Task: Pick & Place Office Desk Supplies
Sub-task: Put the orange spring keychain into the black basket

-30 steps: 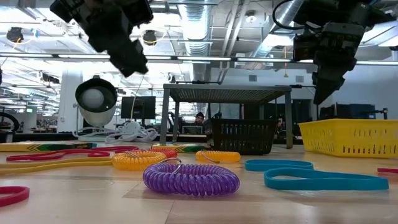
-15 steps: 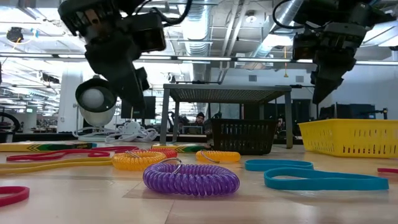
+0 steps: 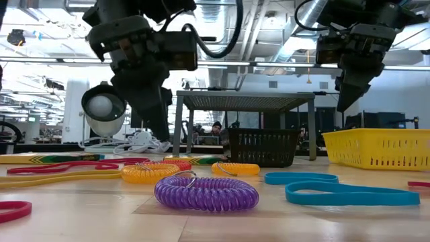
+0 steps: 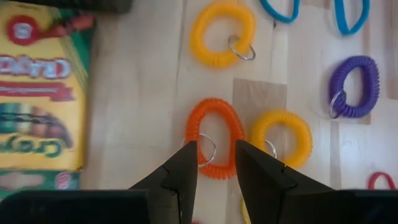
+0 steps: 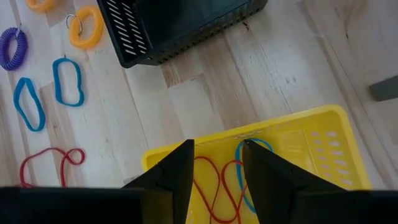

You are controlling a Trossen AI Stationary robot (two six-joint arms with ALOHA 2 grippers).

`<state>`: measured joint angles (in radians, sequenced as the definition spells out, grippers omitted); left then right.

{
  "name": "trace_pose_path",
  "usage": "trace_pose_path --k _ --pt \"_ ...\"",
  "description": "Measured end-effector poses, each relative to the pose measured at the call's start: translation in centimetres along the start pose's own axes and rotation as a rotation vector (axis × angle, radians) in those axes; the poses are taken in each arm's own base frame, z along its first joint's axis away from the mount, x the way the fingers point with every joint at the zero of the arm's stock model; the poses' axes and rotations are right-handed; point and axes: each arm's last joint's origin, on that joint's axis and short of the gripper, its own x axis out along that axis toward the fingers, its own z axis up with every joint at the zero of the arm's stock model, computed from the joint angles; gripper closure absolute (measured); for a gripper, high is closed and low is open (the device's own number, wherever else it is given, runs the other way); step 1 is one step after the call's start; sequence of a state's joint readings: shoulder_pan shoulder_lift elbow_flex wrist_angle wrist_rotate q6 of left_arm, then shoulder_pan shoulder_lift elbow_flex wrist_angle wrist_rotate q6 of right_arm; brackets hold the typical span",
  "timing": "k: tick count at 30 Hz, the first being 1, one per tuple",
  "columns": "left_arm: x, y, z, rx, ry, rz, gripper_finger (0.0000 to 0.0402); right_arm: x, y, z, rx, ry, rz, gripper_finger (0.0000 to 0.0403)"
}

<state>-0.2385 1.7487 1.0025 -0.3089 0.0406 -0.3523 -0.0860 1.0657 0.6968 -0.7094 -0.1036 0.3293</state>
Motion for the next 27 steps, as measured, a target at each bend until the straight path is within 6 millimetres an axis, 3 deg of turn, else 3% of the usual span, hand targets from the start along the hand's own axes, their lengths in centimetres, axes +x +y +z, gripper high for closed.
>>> trace_pose_path --k 10,27 --pt "2.1 -0.5 -0.3 0.024 0.033 0.053 0.0298 0.0 0.0 0.1 -0.017 -0.008 0.003 0.0272" --pt "3.1 -0.1 -0.5 0.035 0.021 0.153 0.0298 0.0 0.0 0.1 -0.017 -0.009 0.004 0.0272"
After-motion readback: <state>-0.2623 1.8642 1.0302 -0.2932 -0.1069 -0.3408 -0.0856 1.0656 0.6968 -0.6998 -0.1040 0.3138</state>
